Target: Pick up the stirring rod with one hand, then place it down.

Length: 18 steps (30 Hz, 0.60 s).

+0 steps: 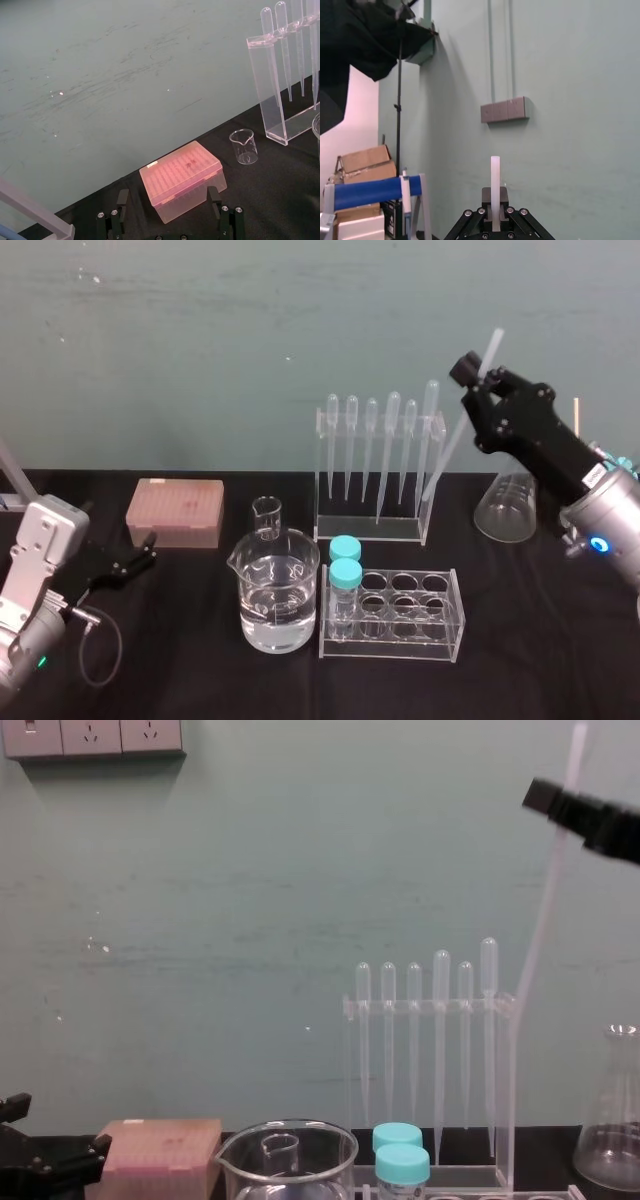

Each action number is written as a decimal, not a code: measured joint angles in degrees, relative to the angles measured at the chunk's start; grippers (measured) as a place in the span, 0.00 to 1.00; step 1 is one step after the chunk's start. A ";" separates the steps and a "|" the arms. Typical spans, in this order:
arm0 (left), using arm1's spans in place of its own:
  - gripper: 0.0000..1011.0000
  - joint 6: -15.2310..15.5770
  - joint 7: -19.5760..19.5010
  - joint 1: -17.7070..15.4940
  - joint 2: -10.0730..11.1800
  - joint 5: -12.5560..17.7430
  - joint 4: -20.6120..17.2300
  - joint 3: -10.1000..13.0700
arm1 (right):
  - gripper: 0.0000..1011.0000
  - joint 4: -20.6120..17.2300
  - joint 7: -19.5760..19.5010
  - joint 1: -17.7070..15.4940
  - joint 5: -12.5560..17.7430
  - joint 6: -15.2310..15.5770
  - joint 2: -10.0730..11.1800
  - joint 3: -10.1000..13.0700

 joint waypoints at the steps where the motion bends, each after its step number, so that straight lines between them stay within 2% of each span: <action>1: 0.99 0.00 0.00 0.00 0.00 0.00 0.00 0.00 | 0.07 0.00 0.00 0.00 0.00 0.00 0.00 0.00; 7: 0.99 0.00 0.00 0.00 0.00 0.00 0.00 0.00 | 0.07 -1.08 1.33 0.40 0.59 0.09 1.34 0.68; 18: 0.99 0.00 0.00 0.00 0.00 0.00 0.00 0.00 | 0.07 -0.68 1.85 1.06 0.70 0.14 1.83 0.67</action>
